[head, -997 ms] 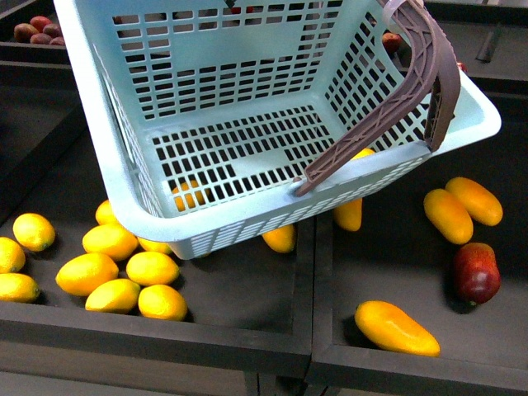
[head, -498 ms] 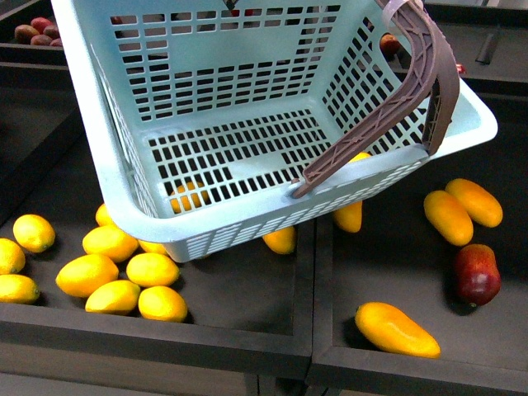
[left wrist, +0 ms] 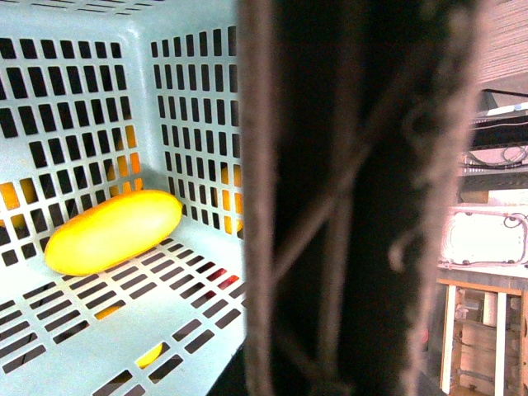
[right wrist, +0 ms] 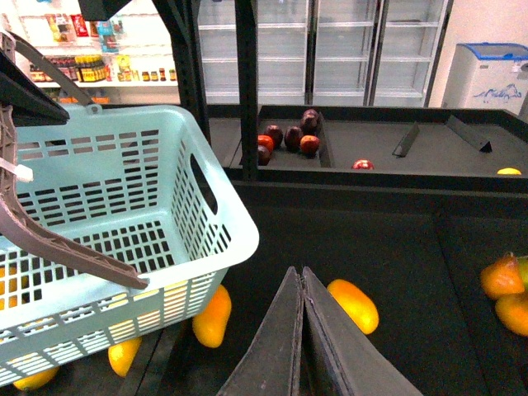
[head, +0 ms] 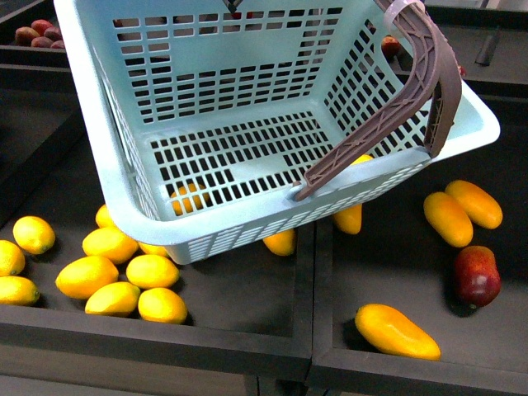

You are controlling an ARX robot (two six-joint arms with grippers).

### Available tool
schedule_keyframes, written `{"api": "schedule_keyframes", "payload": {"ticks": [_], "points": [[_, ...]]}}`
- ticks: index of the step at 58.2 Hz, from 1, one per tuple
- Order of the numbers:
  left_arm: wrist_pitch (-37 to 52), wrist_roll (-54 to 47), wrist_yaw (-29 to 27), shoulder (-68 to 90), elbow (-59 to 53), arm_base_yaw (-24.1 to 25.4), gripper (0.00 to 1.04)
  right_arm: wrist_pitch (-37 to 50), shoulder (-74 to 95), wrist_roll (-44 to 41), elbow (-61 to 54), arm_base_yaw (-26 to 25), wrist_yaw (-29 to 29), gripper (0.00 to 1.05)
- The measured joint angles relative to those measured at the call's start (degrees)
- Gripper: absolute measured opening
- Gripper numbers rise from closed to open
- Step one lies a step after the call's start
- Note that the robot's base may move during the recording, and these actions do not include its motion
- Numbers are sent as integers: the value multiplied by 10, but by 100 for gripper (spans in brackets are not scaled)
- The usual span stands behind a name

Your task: Pick mango and avocado into basket

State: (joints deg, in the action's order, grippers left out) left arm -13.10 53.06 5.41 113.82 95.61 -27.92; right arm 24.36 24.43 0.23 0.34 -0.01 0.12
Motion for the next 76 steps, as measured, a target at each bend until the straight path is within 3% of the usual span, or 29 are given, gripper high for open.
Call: {"api": "schedule_keyframes", "payload": {"ticks": [40,47,58,76], "points": [[0,0,0,0,0,0,5,-142,-144,0,0,0,0,2],[0,0,0,0,0,0,5,-239,-226,0,0,0,-1,2],[0,0,-1,0,0,0,5,-242,-241,-1,0,0,-2,3],[0,1,1,1,0,0,5,-243,-241,-1,0,0,-2,67]]}}
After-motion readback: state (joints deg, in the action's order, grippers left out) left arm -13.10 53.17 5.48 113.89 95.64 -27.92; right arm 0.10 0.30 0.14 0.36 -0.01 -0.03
